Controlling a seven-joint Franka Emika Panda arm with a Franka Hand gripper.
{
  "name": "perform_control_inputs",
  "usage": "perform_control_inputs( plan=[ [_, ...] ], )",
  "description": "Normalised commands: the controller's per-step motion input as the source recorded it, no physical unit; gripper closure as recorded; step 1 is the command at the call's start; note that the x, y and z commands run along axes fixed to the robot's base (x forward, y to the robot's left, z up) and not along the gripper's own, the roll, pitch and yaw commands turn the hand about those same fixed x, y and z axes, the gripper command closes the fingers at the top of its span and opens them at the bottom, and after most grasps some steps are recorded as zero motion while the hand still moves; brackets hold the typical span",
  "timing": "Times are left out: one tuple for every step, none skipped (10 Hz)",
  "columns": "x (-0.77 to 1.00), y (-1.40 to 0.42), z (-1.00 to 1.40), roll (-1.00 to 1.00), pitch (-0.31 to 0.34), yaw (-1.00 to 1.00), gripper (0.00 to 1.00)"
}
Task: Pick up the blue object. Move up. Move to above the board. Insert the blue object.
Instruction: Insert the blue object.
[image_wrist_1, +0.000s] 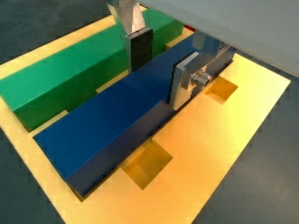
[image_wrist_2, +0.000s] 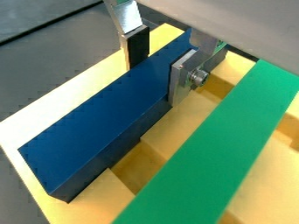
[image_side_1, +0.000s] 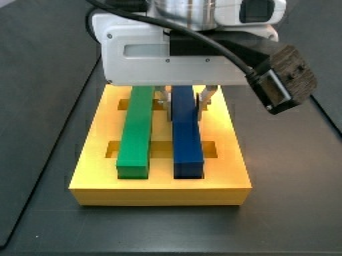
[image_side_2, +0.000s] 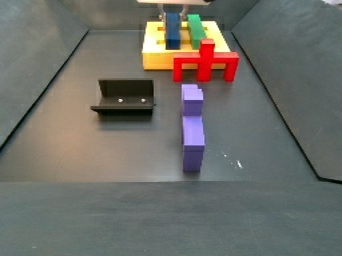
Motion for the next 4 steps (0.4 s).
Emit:
perform_control_inputs(
  plan=[
    [0.00, 0.00, -0.11, 0.00, 0.000, -0.30, 1.00],
    [0.01, -0.01, -0.21, 0.02, 0.000, -0.06, 1.00],
    [0.00, 0.00, -0.21, 0.01, 0.000, -0.05, 1.00],
    [0.00, 0.00, 0.00, 0.00, 0.000, 0.00, 1.00]
  ],
)
